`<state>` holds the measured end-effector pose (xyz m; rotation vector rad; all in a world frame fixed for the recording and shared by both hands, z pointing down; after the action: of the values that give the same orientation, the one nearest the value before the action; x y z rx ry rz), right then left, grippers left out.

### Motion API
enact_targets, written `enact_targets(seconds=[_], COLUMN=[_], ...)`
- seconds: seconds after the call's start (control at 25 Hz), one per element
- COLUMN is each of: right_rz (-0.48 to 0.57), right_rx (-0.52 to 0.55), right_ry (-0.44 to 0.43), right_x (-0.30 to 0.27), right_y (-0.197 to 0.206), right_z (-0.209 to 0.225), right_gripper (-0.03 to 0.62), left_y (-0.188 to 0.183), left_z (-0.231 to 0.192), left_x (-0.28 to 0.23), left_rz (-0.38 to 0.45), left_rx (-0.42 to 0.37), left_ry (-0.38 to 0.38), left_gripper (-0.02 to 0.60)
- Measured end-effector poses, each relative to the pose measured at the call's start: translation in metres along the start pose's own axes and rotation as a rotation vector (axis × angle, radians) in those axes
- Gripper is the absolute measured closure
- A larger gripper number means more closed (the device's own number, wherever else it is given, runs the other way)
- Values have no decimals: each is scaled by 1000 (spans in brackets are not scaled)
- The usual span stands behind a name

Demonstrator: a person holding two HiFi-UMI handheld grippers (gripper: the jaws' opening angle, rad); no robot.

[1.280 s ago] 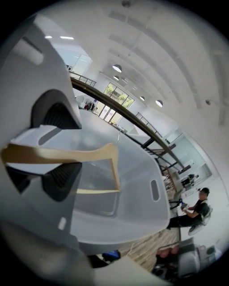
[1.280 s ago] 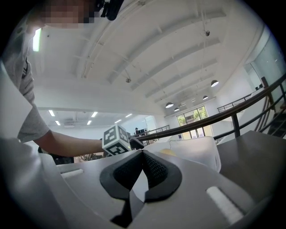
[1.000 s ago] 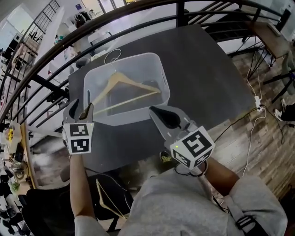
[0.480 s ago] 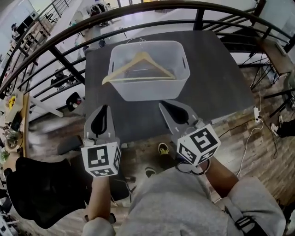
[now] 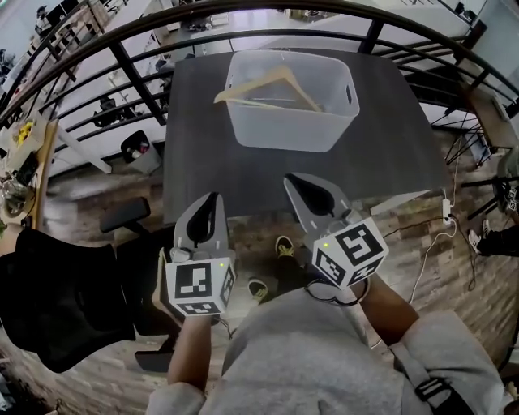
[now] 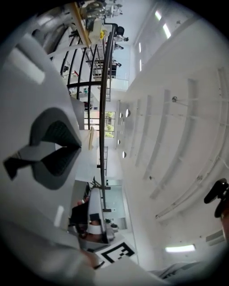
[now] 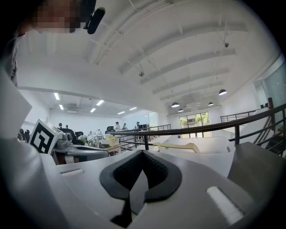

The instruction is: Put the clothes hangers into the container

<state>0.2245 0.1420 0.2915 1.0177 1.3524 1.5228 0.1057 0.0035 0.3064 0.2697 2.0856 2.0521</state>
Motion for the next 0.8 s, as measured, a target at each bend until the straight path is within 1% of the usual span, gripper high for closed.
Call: enact_targets(seconds=[0.08,0.2,0.4,0.48,0.6,0.72,0.8], right_rz=[-4,-2,-23,-38,-61,-91,-111], right_rx=[10,15,-1,-6,22,19,12], right_ry=[-16,-38,-124,-167,-239,-351,-410], right_x=[-1,-6,-22,-31,-49,-69,-79], right_y=[2,5,15,21,28,39,45], right_z=[-11,-27,-54,-70,-98,-131,-151], right_gripper=[594,594,594,594,594,594,594], left_y=[-1,-2,4,10,20,33,42], left_z=[-8,-20,-42,-54,-75,-96,-109], left_x=[12,29,57,71,96,126,144], left_rz=[14,19,16,9,-11,-26,-43], left_rx=[15,10,1,12,41,57,80], left_ry=[-24,-58,-166,-216,-299,-425,-493], left_gripper=[571,571,571,571,571,571,571])
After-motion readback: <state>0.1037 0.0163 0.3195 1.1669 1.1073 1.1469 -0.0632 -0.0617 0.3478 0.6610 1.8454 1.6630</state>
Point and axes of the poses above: the fingertips, and each gripper's own axes: x backward along the fingers, z to its right, y out of its underside, the point moved 6 cm from there along x, backward along the fingers, and after that the axes turned 10 degrees about z, right-handed, at the moved point
